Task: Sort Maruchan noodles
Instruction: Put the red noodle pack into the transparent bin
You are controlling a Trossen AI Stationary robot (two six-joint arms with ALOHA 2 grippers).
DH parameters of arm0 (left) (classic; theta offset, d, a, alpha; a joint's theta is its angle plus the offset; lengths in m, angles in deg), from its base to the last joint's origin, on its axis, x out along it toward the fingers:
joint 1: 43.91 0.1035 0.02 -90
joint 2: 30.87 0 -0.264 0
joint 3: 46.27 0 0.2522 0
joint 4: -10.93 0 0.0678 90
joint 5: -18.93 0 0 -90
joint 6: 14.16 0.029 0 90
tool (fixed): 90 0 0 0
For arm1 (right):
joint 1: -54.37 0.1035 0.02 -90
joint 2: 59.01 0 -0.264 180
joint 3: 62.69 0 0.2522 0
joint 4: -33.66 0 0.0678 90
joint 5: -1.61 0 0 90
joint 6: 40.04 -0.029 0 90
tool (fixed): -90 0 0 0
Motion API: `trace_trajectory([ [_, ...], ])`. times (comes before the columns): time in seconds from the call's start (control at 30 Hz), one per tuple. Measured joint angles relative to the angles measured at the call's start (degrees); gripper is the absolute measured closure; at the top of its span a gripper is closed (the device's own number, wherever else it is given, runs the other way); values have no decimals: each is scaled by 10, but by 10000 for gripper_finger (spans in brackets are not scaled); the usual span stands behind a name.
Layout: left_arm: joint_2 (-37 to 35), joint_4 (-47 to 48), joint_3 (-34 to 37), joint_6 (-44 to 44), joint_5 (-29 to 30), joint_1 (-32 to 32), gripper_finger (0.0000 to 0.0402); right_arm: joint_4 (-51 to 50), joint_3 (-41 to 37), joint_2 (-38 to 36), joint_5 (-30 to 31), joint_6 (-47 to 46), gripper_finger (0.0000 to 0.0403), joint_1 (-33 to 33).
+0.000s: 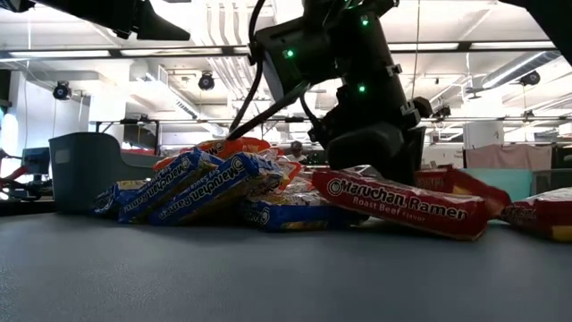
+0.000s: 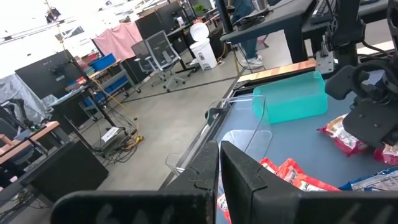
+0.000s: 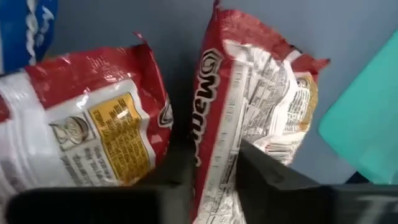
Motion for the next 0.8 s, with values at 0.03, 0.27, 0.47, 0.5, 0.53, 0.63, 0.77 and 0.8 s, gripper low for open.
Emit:
trace_trajectory([
  [0.03,0,0,0,0,0,0,402,1,0,-1,0,3,358,0],
  [0.27,0,0,0,0,0,0,402,4,0,-23,13,15,394,1],
  [0.47,0,0,0,0,0,0,402,10,0,-95,32,20,394,0],
  [0.5,0,0,0,0,0,0,402,14,0,-110,33,17,395,0],
  [0.53,0,0,0,0,0,0,402,20,0,-125,38,14,395,0],
  [0.63,0,0,0,0,0,0,402,44,0,-177,62,7,395,-4],
  [0.77,0,-1,0,0,0,0,402,113,-4,-249,92,7,395,-19],
  [0.8,0,-1,0,0,0,0,402,131,-4,-263,97,11,396,-26],
])
